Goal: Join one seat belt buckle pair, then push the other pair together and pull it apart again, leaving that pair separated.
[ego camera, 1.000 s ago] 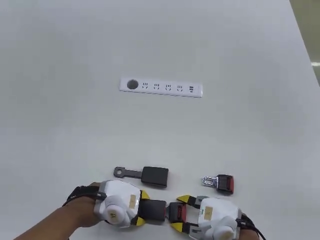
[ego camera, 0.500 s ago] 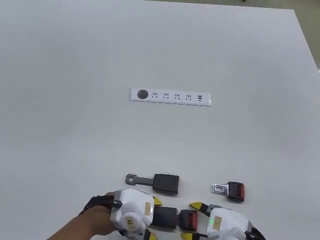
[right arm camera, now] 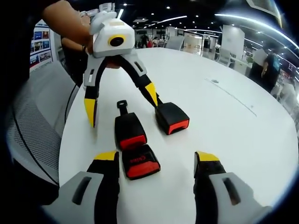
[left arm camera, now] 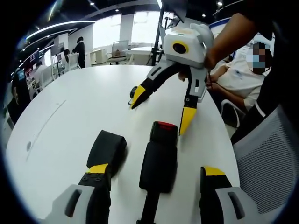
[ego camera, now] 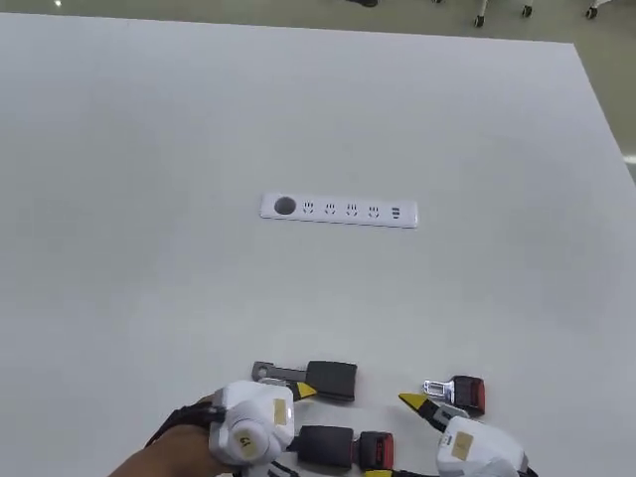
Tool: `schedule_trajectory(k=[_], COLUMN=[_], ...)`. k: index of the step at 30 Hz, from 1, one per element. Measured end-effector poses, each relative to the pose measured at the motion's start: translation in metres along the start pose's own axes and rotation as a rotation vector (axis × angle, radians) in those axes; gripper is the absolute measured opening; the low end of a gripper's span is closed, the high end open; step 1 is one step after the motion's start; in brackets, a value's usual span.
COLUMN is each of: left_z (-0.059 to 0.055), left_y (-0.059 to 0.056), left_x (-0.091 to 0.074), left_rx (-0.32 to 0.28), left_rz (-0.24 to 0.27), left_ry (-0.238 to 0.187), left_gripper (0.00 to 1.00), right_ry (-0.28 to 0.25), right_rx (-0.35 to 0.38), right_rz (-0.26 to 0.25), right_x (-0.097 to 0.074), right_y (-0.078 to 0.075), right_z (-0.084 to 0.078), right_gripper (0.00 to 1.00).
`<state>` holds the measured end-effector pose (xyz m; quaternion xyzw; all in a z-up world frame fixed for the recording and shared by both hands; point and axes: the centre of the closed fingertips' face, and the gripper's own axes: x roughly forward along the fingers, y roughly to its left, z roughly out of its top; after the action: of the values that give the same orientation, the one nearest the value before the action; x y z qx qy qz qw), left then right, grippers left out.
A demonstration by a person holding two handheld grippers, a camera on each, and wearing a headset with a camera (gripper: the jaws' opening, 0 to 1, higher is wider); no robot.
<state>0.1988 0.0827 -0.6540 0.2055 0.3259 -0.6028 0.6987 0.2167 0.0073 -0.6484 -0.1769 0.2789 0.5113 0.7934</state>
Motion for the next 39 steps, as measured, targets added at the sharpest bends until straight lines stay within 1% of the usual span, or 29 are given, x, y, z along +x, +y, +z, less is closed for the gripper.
schedule_trajectory(k=[2, 4, 6, 8, 10, 15, 18, 21, 22, 25, 26, 27, 30, 33, 36, 38, 39], left_z=[0.007, 0.011, 0.017, 0.021, 0.023, 0.03, 0.033, 0.037, 0.036, 0.038, 0.037, 0.034, 0.031, 0.026, 0.023, 0.021, 0.021], left_y=[0.003, 0.008, 0.012, 0.017, 0.02, 0.039, 0.052, 0.061, 0.066, 0.073, 0.075, 0.079, 0.084, 0.089, 0.09, 0.091, 0.091], left_x=[-0.003, -0.006, -0.009, -0.012, -0.013, -0.02, -0.023, -0.023, -0.022, -0.02, -0.019, -0.016, -0.012, -0.006, 0.0, 0.003, 0.005], left_rx=[-0.006, -0.006, -0.01, 0.001, 0.001, 0.008, 0.009, 0.012, 0.011, 0.006, 0.007, 0.012, 0.018, 0.012, 0.018, 0.017, 0.017], left_rz=[0.007, 0.022, 0.03, 0.045, 0.049, 0.078, 0.089, 0.091, 0.09, 0.084, 0.082, 0.077, 0.068, 0.059, 0.043, 0.037, 0.033], left_ry=[-0.018, -0.025, -0.034, -0.036, -0.036, -0.03, -0.033, -0.033, -0.032, -0.034, -0.031, -0.018, -0.004, 0.009, 0.02, 0.028, 0.029], left_gripper=[0.82, 0.84, 0.85, 0.85, 0.86, 0.85, 0.85, 0.85, 0.85, 0.85, 0.85, 0.85, 0.85, 0.84, 0.84, 0.84, 0.84], right_ry=[-0.007, -0.015, -0.023, -0.02, -0.017, -0.011, -0.012, 0.014, 0.015, 0.022, 0.024, 0.029, 0.053, 0.074, 0.08, 0.089, 0.091], right_rx=[0.002, -0.007, 0.001, -0.007, -0.008, -0.028, -0.028, -0.05, -0.052, -0.047, -0.043, -0.041, -0.046, -0.027, -0.015, -0.012, -0.012], right_rz=[-0.011, -0.029, -0.035, -0.044, -0.046, -0.059, -0.05, -0.033, -0.029, -0.022, -0.019, -0.012, 0.001, 0.025, 0.034, 0.042, 0.044], right_x=[-0.007, -0.013, -0.021, -0.026, -0.029, -0.042, -0.047, -0.05, -0.05, -0.052, -0.053, -0.052, -0.052, -0.052, -0.054, -0.053, -0.054], right_y=[-0.007, -0.017, -0.024, -0.032, -0.037, -0.059, -0.069, -0.078, -0.08, -0.089, -0.09, -0.092, -0.096, -0.1, -0.103, -0.105, -0.106], right_z=[0.001, 0.0, 0.002, 0.0, 0.001, 0.0, -0.001, -0.007, -0.009, -0.013, -0.014, -0.017, -0.026, -0.038, -0.041, -0.047, -0.047], right_gripper=[0.65, 0.69, 0.71, 0.73, 0.74, 0.73, 0.73, 0.72, 0.72, 0.72, 0.72, 0.72, 0.7, 0.7, 0.69, 0.68, 0.68])
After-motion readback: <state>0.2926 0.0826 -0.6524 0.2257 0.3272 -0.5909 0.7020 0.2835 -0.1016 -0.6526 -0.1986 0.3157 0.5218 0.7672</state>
